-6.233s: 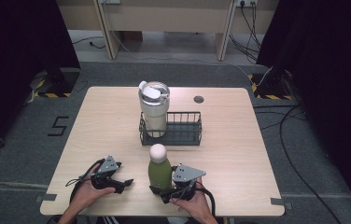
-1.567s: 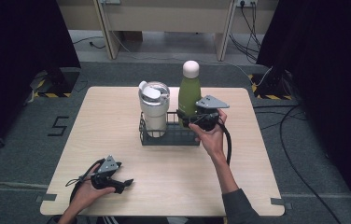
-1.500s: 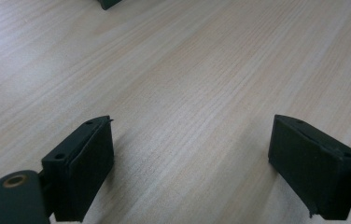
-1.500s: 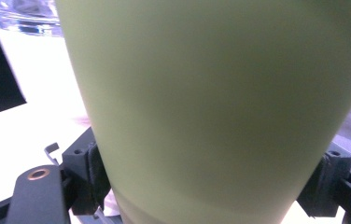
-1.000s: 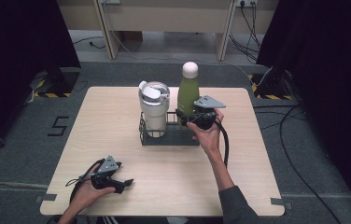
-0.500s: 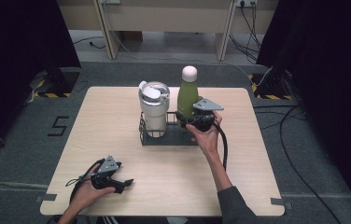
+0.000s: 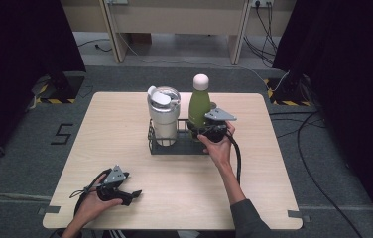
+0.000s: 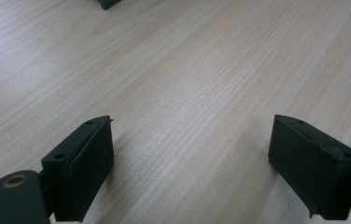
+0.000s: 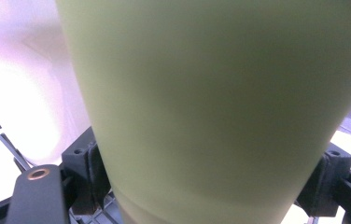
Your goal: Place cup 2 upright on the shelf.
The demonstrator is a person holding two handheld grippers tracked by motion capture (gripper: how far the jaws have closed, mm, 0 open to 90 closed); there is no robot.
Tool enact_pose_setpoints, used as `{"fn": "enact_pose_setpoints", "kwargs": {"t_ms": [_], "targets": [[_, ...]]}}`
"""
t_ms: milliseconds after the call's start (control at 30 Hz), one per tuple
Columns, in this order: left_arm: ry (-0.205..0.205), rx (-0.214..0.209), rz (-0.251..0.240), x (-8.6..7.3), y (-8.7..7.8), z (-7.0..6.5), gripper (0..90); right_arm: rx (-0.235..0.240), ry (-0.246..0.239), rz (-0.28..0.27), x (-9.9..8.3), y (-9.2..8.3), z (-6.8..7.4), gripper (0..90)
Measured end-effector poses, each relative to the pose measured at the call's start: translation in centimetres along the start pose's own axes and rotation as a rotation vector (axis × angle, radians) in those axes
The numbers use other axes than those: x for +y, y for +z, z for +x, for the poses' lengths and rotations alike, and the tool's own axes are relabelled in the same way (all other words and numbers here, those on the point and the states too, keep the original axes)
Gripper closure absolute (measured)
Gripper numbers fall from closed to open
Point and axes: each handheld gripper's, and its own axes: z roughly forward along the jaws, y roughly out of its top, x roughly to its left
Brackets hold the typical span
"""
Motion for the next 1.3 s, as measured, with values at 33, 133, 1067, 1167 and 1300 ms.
{"fn": "enact_pose_setpoints", "kwargs": {"t_ms": [33, 133, 1067, 1167, 1300], "targets": [[0.000, 0.000, 0.000, 0.0, 0.0, 0.0, 13.5, -0.001, 0.000, 0.000, -0.1, 0.1, 0.0, 20.8], [0.000, 0.000, 0.000, 0.0, 0.0, 0.0, 13.5, -0.002, 0.000, 0.006, -0.3, 0.2, 0.0, 20.8], [0.000, 0.000, 0.000, 0.0, 0.0, 0.0, 13.5, 0.008, -0.001, 0.000, -1.4, 0.4, 0.0, 19.9], [0.000, 0.000, 0.000, 0.0, 0.0, 0.0, 13.5, 0.006, 0.013, -0.003, -1.4, 0.4, 0.0, 17.1], [0.000, 0.000, 0.000, 0.0, 0.0, 0.0, 13.5, -0.007, 0.018, -0.009, -1.3, 0.3, -0.1, 14.8]]}}
